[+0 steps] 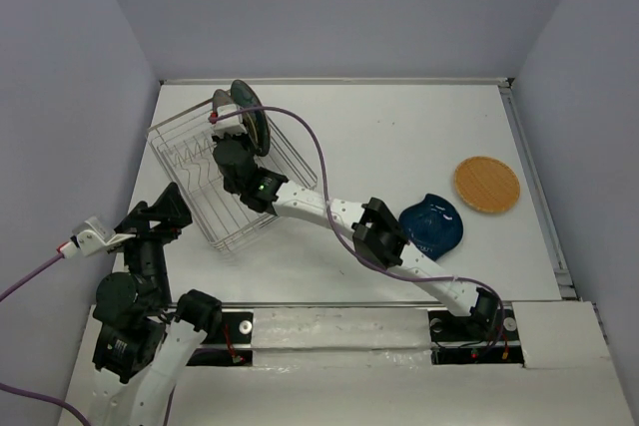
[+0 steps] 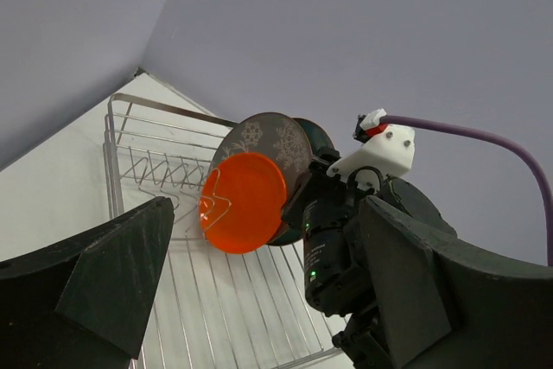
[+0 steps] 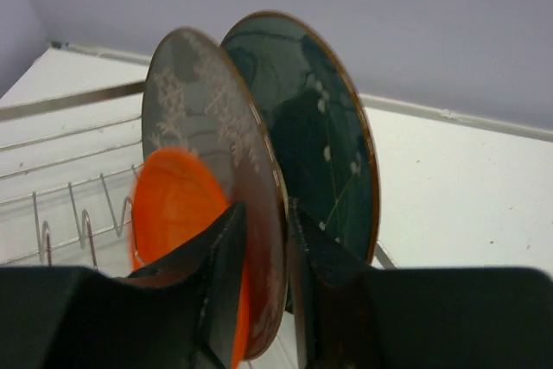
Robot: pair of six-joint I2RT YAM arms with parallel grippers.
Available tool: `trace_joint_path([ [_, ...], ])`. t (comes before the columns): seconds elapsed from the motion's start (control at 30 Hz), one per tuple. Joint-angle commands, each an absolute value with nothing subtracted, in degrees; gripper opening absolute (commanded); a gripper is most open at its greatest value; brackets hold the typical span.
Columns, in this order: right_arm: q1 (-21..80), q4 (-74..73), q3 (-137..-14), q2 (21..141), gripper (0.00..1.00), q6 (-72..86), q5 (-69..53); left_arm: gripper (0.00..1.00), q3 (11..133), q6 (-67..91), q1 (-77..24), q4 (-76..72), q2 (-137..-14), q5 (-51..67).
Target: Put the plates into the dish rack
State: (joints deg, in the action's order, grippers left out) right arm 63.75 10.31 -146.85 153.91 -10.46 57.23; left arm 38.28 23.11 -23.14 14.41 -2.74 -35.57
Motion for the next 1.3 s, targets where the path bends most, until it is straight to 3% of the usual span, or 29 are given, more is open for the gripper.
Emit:
trace_joint_path([
  [0.0, 65.4, 9.6, -143.0, 154.7, 0.34, -7.5, 52.0, 0.99, 39.4, 23.5, -22.9, 11.3, -3.4, -36.0],
  [0.23, 65.4, 10.4, -139.5, 150.4, 0.43, -7.3, 51.4, 0.99, 39.3, 23.3, -22.7, 11.3, -3.7, -36.3],
  [0.4, 65.4, 10.2, -131.4, 140.4, 0.57, -3.7, 46.0, 0.99, 39.3, 23.2, -22.8, 11.3, -4.0, -35.9],
  [0.57, 65.4, 9.1, -114.4, 125.2, 0.7, 3.4, 37.9, 0.99, 39.1, 22.9, -22.6, 11.2, -3.9, -34.8],
  [0.7, 63.1, 6.5, -93.6, 109.0, 0.71, 13.4, 32.4, 0.99, 38.8, 22.6, -22.6, 10.8, -3.8, -32.8],
  [0.83, 52.9, 1.7, -68.4, 91.4, 0.7, 30.8, 24.2, 0.99, 38.1, 21.8, -22.8, 9.8, -3.2, -29.3],
  [1.0, 29.2, 0.2, -35.5, 62.7, 0.7, 47.6, 20.4, 0.99, 37.8, 21.4, -23.0, 9.6, -2.7, -26.5],
  [1.13, 15.1, -7.8, -25.5, 44.1, 0.7, 51.1, 21.4, 0.99, 37.8, 21.2, -23.7, 9.6, -2.2, -26.5],
  [1.27, 3.4, -10.7, -22.2, 39.9, 0.7, 52.0, 18.8, 0.99, 37.8, 21.0, -24.1, 9.7, -1.8, -26.0],
])
